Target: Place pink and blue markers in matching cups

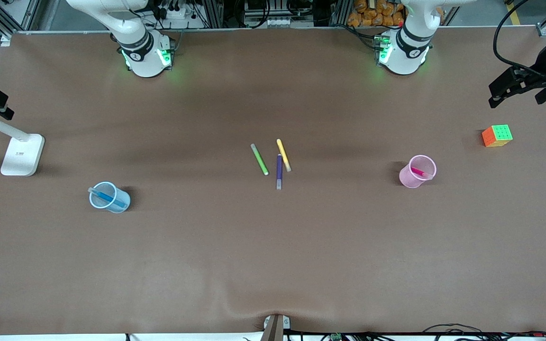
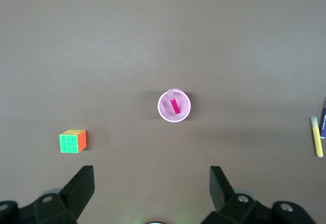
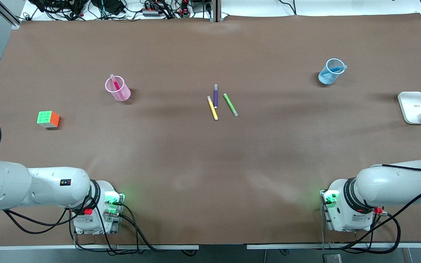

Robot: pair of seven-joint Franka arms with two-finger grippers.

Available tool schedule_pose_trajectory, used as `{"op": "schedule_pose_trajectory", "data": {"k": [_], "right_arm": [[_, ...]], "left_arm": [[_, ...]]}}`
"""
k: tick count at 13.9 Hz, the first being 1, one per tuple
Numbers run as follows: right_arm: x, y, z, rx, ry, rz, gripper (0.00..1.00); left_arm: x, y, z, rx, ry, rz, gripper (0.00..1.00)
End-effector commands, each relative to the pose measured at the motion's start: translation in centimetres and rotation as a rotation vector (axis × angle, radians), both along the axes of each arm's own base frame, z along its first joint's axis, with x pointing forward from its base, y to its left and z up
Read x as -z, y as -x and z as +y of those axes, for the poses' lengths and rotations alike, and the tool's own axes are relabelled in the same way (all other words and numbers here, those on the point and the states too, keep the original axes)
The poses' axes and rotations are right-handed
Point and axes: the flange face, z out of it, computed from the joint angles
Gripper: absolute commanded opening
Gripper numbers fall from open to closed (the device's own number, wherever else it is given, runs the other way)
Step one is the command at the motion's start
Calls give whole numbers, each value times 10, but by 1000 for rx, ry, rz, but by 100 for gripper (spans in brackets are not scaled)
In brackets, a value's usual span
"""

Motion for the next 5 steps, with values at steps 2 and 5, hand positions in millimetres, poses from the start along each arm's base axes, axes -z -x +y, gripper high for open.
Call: {"op": "schedule_pose_trajectory", "data": {"k": [2, 5], "right_arm": [[-3, 8, 1, 12, -22, -4, 100], [-4, 9, 4, 8, -22, -4, 100]], "left_arm": [[-4, 4, -1, 1, 19, 53, 100], [0, 9, -1, -7, 35, 96, 100]]}}
